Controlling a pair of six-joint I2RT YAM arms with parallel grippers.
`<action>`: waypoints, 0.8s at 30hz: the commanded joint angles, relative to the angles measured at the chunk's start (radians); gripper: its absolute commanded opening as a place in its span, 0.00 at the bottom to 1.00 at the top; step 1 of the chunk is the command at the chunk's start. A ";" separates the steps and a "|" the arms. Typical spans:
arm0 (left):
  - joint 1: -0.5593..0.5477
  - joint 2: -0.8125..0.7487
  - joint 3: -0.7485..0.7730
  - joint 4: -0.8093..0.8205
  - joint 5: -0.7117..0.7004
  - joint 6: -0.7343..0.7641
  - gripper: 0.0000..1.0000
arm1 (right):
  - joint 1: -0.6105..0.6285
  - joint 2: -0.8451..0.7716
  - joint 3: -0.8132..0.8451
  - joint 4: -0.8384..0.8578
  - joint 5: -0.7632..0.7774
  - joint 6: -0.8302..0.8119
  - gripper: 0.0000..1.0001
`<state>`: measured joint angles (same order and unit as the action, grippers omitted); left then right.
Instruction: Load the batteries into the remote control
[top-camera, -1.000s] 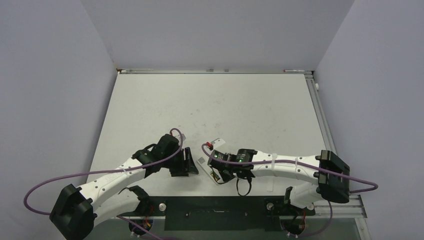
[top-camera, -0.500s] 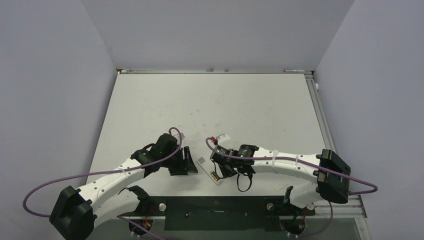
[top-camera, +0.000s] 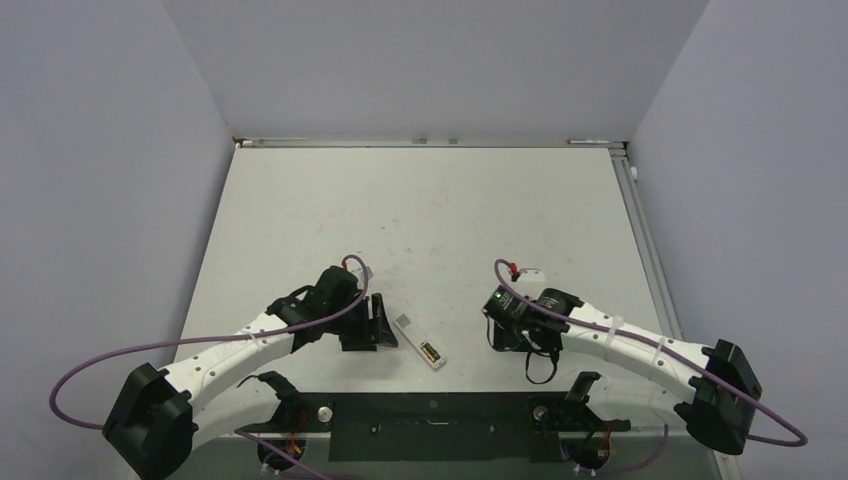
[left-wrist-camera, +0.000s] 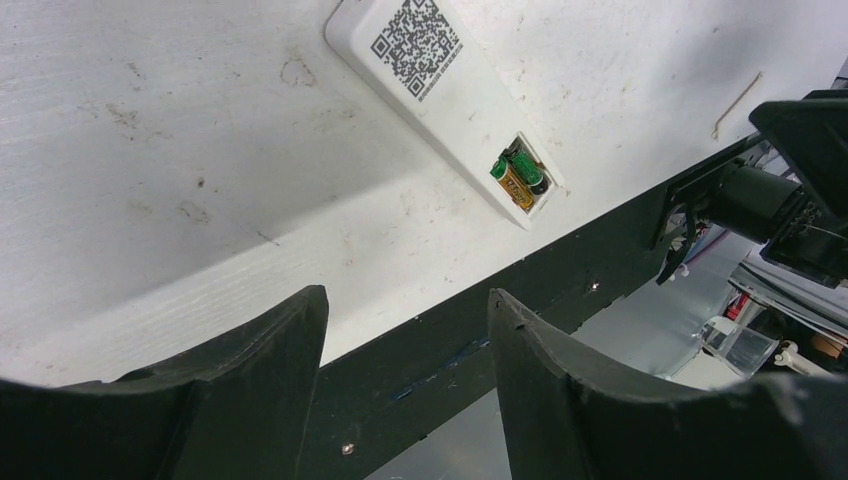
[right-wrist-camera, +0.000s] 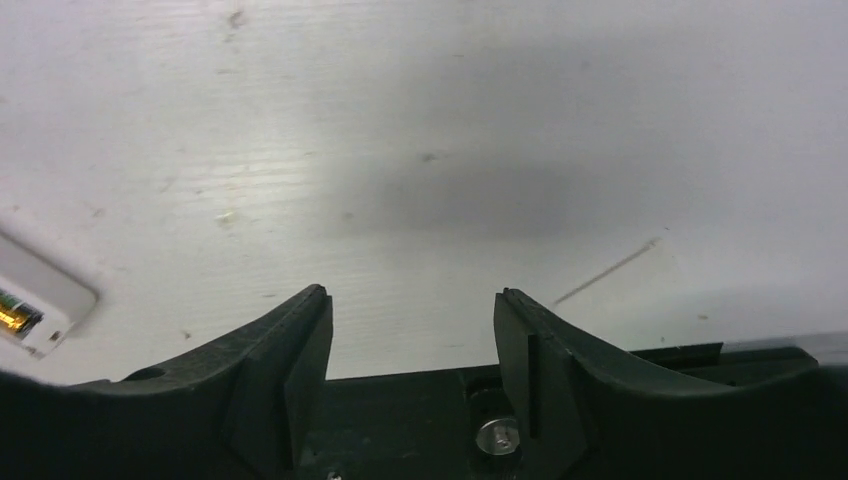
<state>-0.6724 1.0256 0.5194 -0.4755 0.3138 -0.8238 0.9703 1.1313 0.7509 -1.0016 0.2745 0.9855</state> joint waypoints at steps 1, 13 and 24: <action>0.006 0.010 0.015 0.059 0.029 0.027 0.57 | -0.100 -0.104 -0.065 -0.109 0.039 0.168 0.65; 0.007 0.037 0.006 0.109 0.106 0.061 0.67 | -0.184 -0.205 -0.119 -0.230 0.076 0.450 0.86; 0.007 0.050 -0.008 0.167 0.213 0.068 0.70 | -0.190 -0.249 -0.159 -0.240 -0.031 0.635 0.88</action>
<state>-0.6720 1.0657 0.5144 -0.3836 0.4538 -0.7731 0.7849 0.9298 0.6220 -1.2320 0.2844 1.5177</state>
